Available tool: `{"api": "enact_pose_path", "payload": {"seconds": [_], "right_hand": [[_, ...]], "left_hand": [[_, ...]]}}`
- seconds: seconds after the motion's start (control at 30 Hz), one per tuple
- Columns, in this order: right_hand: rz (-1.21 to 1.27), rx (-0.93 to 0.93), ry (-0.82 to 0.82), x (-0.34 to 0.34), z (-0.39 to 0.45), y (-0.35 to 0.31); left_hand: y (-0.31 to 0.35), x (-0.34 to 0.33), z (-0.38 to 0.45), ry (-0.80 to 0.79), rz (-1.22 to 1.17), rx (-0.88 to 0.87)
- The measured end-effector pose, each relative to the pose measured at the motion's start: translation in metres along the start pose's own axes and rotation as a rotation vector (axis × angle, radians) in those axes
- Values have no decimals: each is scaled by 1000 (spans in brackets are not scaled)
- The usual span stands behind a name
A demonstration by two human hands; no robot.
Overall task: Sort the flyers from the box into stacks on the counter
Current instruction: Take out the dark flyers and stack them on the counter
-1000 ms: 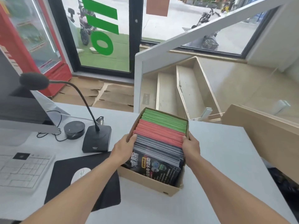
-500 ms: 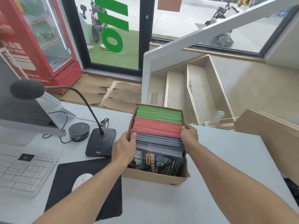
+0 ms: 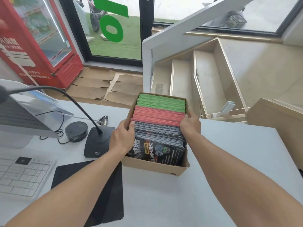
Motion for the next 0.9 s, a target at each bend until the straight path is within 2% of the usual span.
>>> {"api": "enact_pose_path", "payload": {"seconds": [0.17,0.27,0.37,0.43,0.5,0.57,0.67,0.9], "right_hand": [[-17,31,-8,4,-7,-10],[-137,46,24,15,-10,-22],[-288,271,51,20,-15,-58],[-274,478,-76,6,-34,-92],[-270,629,-309,-18,-72,-115],[-394,765,-435,-35,-116,-122],[-530,852,-343,-44,-156,-108],[-530,880,-155,-45,-183,-86]], "left_hand": [[-1,3,0,25,18,1],[-2,5,-1,50,39,23],[1,9,-6,72,30,-4],[4,10,-8,87,21,-41],[5,11,-9,92,18,-59],[7,12,-10,92,11,-66],[9,14,-13,86,-38,-84],[16,27,-27,115,-161,-185]]}}
Point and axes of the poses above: each hand's wrist, its own z-axis towards the middle knuckle, its own x-axis out of the back of the hand, y = z × x, the point moved 10 cm from there along z, towards the middle knuckle, and after that the axes turned 14 degrees about x, right-handed, at the moved point
